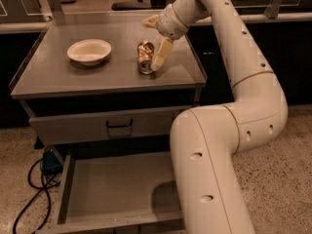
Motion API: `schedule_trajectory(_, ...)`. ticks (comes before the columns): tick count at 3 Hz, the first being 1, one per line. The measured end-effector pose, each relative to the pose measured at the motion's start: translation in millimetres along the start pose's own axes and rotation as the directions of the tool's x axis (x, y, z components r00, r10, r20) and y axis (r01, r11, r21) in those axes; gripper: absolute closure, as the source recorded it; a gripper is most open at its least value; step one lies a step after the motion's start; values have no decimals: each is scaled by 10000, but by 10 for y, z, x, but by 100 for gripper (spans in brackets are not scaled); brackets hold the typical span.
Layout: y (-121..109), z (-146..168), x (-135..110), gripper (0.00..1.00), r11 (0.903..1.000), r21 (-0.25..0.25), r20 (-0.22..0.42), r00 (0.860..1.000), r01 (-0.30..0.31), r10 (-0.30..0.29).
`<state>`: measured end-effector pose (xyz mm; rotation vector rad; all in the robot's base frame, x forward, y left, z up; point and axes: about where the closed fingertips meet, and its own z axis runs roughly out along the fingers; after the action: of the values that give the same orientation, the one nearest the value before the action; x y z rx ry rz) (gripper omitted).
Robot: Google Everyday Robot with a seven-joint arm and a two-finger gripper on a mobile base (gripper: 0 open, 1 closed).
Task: Place orange can into middle drawer
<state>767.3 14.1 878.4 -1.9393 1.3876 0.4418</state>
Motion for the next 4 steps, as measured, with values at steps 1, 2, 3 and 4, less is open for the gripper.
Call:
schedule_trajectory(1,19,159,129,0,9993,-122,255,9991,-346,349)
schedule_trajectory(2,79,328,311,0,9957,-354,505,9949,-860,877)
schedule_trajectory(3,89,377,352,0,9944,-404,558,9934,-975,997)
schedule_trajectory(4,89,378,352,19,9944,-404,559,9934,-975,997)
